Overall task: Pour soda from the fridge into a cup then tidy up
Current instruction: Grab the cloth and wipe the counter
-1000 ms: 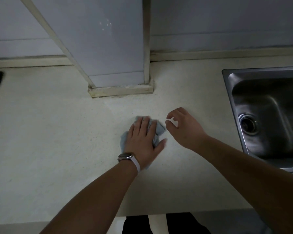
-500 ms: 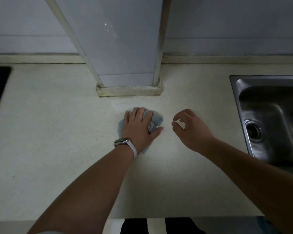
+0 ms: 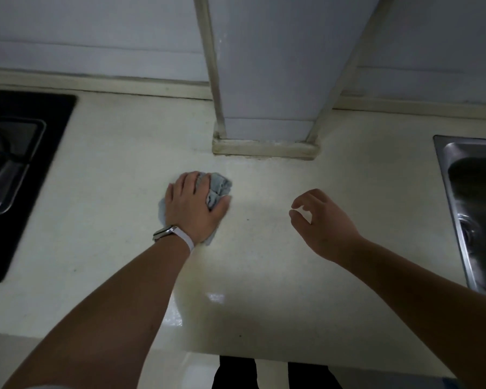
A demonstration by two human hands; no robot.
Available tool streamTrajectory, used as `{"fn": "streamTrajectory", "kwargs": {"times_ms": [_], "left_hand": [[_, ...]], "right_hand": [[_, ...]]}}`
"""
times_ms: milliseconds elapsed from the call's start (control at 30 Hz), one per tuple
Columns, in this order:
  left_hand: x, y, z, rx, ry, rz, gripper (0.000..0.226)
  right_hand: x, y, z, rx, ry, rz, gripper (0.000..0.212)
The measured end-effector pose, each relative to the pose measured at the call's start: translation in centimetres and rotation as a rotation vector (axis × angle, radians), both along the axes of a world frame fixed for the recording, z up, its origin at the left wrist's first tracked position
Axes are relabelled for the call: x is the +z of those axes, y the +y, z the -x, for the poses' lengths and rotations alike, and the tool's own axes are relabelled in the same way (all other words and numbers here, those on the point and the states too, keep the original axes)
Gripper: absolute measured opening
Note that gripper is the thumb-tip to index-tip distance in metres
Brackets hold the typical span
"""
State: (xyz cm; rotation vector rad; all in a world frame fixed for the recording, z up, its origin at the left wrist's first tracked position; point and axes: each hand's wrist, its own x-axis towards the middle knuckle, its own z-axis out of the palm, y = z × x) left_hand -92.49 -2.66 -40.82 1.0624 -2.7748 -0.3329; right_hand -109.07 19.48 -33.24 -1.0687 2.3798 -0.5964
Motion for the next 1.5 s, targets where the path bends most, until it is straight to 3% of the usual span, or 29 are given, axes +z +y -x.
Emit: {"fn": "streamTrajectory", "kwargs": {"times_ms": [367,867,1167,1500], "left_hand": [[-0.6,-3.5,-7.8,0.165,-0.004,0.012,0.066],[-0.3,5.0,-13.3,0.153,0.042,-0.024,0.064],[0.5,10.8,-10.4,0.124,-0.067,-0.061,0.077],[1.1,16.4,-0.9,-0.087,-0.074,-0.109,0.075]], "right_hand": [[0.1,-3.6,-4.6,0.099,0.031,0.011,0.026],[1.4,-4.6,-7.0,0.192,0.034,0.083,0.025],[1.5,-2.0,-4.9,0.176,0.025,0.069,0.026],[1.5,2.5,-0.5,0.127,0.034,0.048,0.026]]}}
